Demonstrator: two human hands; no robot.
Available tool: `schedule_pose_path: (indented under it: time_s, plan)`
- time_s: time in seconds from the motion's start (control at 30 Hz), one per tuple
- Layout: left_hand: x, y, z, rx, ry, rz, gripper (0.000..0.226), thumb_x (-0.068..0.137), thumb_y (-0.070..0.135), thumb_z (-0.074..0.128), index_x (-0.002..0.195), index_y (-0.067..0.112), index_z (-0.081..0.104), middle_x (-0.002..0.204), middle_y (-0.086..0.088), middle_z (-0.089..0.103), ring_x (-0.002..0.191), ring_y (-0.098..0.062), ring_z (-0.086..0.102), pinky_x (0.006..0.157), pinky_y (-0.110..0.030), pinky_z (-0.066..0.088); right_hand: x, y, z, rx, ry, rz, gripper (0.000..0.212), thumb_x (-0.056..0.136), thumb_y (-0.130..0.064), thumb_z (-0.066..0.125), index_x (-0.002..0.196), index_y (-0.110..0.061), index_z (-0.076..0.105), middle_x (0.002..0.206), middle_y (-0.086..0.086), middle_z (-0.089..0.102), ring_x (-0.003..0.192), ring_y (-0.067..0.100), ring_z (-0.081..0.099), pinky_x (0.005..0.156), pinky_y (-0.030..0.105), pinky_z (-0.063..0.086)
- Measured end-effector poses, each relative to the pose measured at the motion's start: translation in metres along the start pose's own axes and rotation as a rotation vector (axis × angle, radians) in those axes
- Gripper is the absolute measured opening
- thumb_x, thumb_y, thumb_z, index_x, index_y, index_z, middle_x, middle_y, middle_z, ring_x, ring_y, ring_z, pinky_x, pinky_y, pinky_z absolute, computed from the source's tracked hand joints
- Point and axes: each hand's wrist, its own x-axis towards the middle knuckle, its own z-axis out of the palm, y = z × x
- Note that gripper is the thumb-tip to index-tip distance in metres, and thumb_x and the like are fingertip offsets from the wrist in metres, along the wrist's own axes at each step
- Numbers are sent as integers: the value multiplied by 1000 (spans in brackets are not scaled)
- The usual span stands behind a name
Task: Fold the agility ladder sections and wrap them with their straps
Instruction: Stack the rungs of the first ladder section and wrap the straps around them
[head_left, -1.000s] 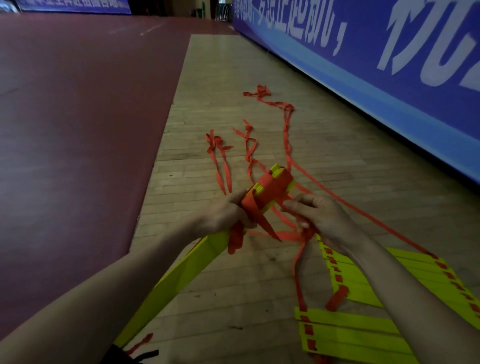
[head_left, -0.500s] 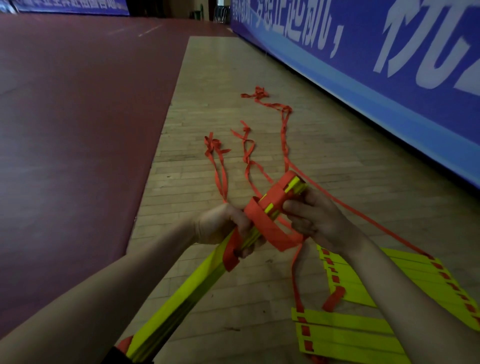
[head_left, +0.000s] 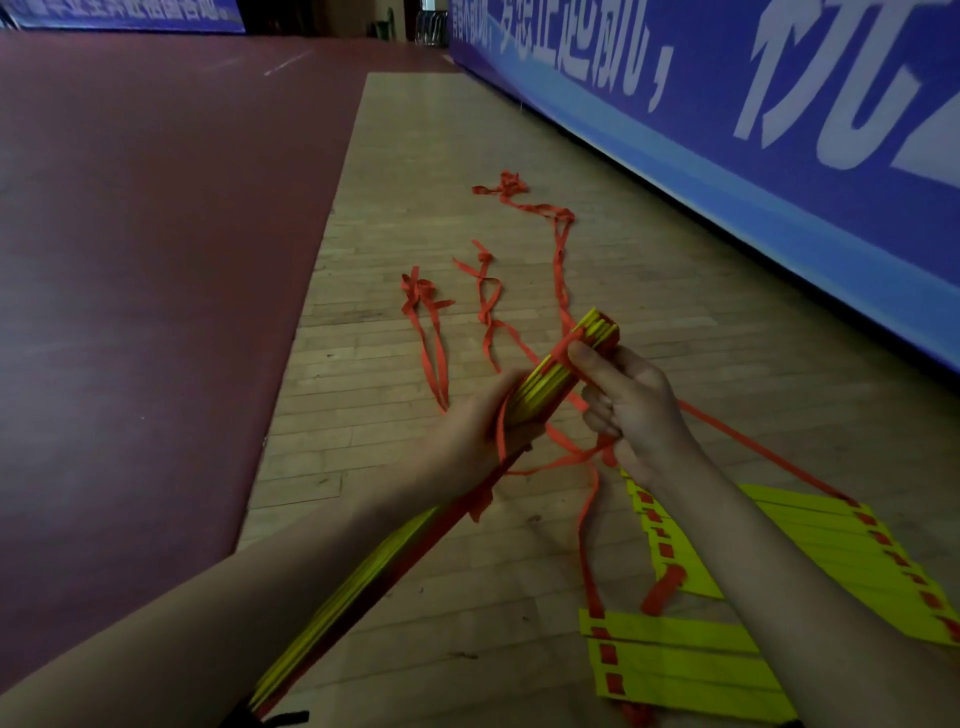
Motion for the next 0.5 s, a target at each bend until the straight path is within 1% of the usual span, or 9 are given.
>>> schedule_pose_path:
  time_s: [0.07,0.13,0.17,0.23,0.3,0.33,0.4,0.43,0.5]
  plan:
    - [0,2,2,-11,23,1,41,90,14,66,127,16,49,96,-5,65,76,-14,69,72,-31,57,1,-1,-2,-22,-12,-22,9,87,-13,63,82,-11,56,44,-9,32,32,1,25,32,16,18]
    - [0,7,1,-61,11,-29,37,91,14,64,125,13,50,95,-10,66,76,-18,69,71,-29,57,1,-3,-7,-80,-76,-47,6,89,-12,61,86,-11,56,47,-7,40,33,3,29,34,16,23]
    - [1,9,-1,-78,-6,-58,37,91,13,63,125,10,49,94,-12,66,77,-20,70,71,-30,58,2,-3,-11,-116,-120,-58,4,90,-10,59,88,-12,56,49,-6,45,34,5,31,35,16,26]
    - [2,10,-5,-97,-60,-121,38,91,12,63,126,6,48,96,-18,66,81,-26,70,73,-38,58,1,-3,-18,-188,-189,-53,10,91,-6,58,98,-13,55,54,-2,53,37,8,39,38,17,32]
    - [2,11,-8,-160,-106,-167,35,92,8,61,123,0,48,99,-26,64,84,-34,69,72,-46,57,2,1,-23,-265,-226,-23,17,89,-5,60,103,-13,55,57,2,57,41,13,47,41,21,40]
    - [2,11,-8,-184,-121,-178,34,92,7,61,122,-1,47,100,-28,63,85,-37,69,70,-49,57,1,3,-24,-314,-232,-12,14,88,-6,61,100,-12,57,57,3,56,43,14,49,44,22,41]
    - [2,14,-8,-180,-132,-194,33,93,7,60,123,0,47,100,-23,62,87,-36,69,70,-50,56,0,7,-25,-386,-210,13,3,88,-10,62,86,-10,61,54,2,54,44,12,49,45,23,40]
    - [2,16,-7,-164,-127,-197,33,93,7,59,123,2,47,100,-20,63,88,-35,69,71,-47,56,1,10,-25,-387,-182,23,8,88,-12,63,81,-11,62,53,1,53,43,11,48,43,22,40]
    - [5,15,-7,-111,-105,-171,31,92,9,61,121,4,50,101,-14,63,89,-28,67,76,-38,54,1,11,-24,-345,-139,47,10,87,-13,64,77,-12,64,56,0,55,41,9,47,40,20,38]
